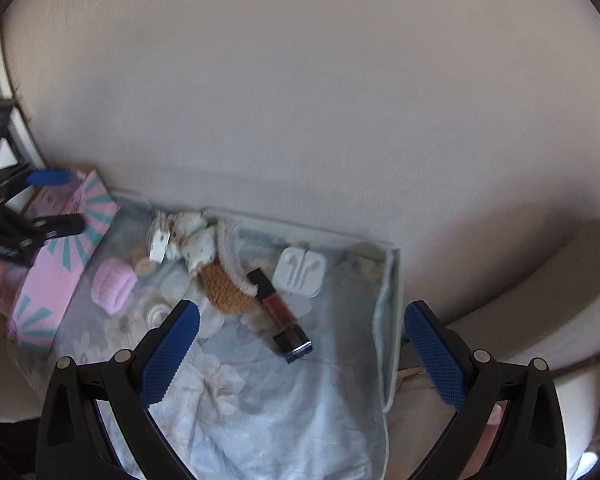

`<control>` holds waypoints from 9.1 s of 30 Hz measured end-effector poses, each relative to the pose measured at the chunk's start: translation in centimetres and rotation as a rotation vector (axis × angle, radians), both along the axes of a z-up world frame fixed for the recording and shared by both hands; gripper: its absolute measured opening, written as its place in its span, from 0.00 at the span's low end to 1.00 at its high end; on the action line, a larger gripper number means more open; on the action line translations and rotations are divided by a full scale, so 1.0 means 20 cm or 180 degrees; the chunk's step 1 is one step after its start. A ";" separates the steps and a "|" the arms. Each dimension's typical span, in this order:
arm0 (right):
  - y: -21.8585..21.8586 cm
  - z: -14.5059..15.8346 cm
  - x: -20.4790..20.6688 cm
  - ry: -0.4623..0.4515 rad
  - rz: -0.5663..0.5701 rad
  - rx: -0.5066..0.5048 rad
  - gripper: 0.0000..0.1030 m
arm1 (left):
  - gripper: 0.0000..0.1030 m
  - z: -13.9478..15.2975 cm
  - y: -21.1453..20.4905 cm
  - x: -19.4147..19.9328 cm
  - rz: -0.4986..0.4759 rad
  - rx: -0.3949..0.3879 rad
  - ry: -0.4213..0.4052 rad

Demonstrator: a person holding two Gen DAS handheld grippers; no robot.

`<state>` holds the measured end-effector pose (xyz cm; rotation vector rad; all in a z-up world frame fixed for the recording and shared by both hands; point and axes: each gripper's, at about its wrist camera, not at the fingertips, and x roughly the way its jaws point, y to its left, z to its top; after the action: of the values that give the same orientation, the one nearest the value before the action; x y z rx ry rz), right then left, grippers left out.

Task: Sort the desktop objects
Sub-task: 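Move both tools back over the remaining items on the bed, then grasp the printed tissue pack with left tool while right tool grasps the brown brush, then carry tissue pack and brush into the cardboard box and release both, then move both tools back over the bed items, then grasp the pink hair tie with left tool while right tool grasps the black cap, then lift both items and carry them toward the cardboard box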

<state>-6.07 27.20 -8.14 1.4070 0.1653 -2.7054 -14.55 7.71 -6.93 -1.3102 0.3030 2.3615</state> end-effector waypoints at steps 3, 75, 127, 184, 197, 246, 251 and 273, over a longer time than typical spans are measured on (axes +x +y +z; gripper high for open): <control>-0.03 -0.12 -0.04 -0.0042 0.0260 0.0002 0.99 | 1.00 -0.17 0.04 -0.10 -0.0054 -0.0030 -0.0148; -0.65 0.18 -0.21 -0.0101 0.1535 -0.0029 0.22 | 0.57 0.22 -0.51 0.25 0.0607 0.0030 -0.0107; -2.05 -0.37 -0.34 -0.1265 0.2507 -0.0069 0.38 | 0.68 -0.27 -1.21 0.71 0.1945 0.0376 -0.0865; -0.86 0.20 -0.14 -0.0217 0.1041 -0.0321 0.70 | 1.00 0.16 -0.57 0.50 0.1208 0.0101 0.0033; -0.25 0.13 0.01 -0.0047 0.0354 -0.0308 0.70 | 1.00 0.07 -0.35 0.49 0.1150 0.0062 -0.0004; 0.01 -0.60 0.13 -0.0144 0.0438 -0.0083 0.30 | 0.40 -0.55 -0.17 0.27 0.1354 0.0002 -0.0426; 0.02 -0.53 0.16 -0.0144 0.0358 -0.0140 0.28 | 0.40 -0.40 -0.18 0.32 0.1335 0.0048 -0.0389; -0.24 -0.10 0.03 -0.0108 0.0256 -0.0086 0.27 | 0.40 0.11 -0.45 0.43 0.1211 0.0276 -0.0096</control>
<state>-5.42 22.30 -10.22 1.4065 0.1784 -2.6079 -6.00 -1.24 -4.74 -1.4662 -0.0664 2.6233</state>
